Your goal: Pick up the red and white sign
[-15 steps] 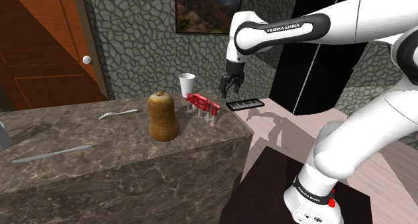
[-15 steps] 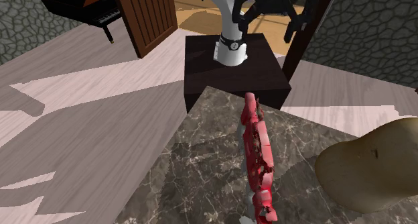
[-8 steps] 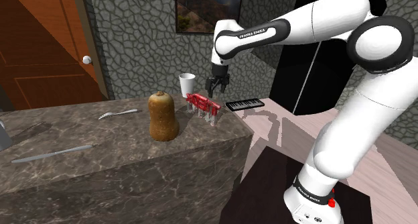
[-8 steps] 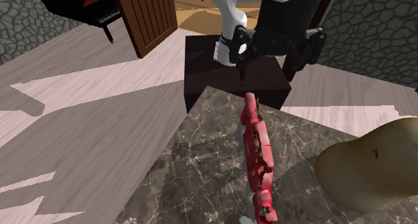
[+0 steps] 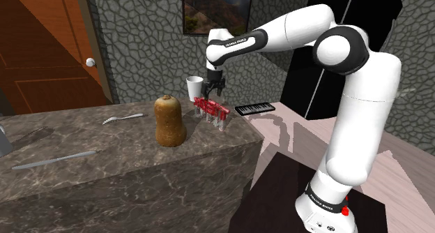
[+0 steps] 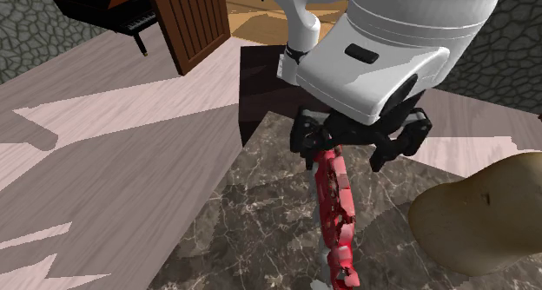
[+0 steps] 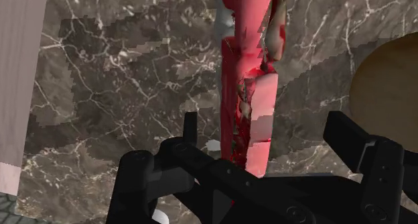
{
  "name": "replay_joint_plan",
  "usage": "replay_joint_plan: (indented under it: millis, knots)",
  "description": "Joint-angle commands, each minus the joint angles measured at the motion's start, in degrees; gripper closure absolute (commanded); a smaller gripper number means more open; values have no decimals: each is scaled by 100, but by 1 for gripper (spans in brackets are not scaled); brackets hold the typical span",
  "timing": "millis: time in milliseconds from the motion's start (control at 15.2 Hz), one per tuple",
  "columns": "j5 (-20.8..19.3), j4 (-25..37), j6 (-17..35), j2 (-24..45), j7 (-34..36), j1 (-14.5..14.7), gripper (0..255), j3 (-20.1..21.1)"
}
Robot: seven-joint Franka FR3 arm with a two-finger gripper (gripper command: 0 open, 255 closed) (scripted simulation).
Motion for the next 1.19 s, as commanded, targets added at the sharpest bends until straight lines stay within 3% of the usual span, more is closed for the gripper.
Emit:
replay_joint_plan:
  millis: [0, 660, 726, 1122]
  knots:
    - [18, 554, -33, 508, -11, -12, 0, 0]
    - [38, 343, 476, 804, -28, -21, 0, 5]
    - [39, 335, 480, 800, -33, -24, 255, 3]
    - [39, 338, 477, 800, -34, -25, 255, 3]
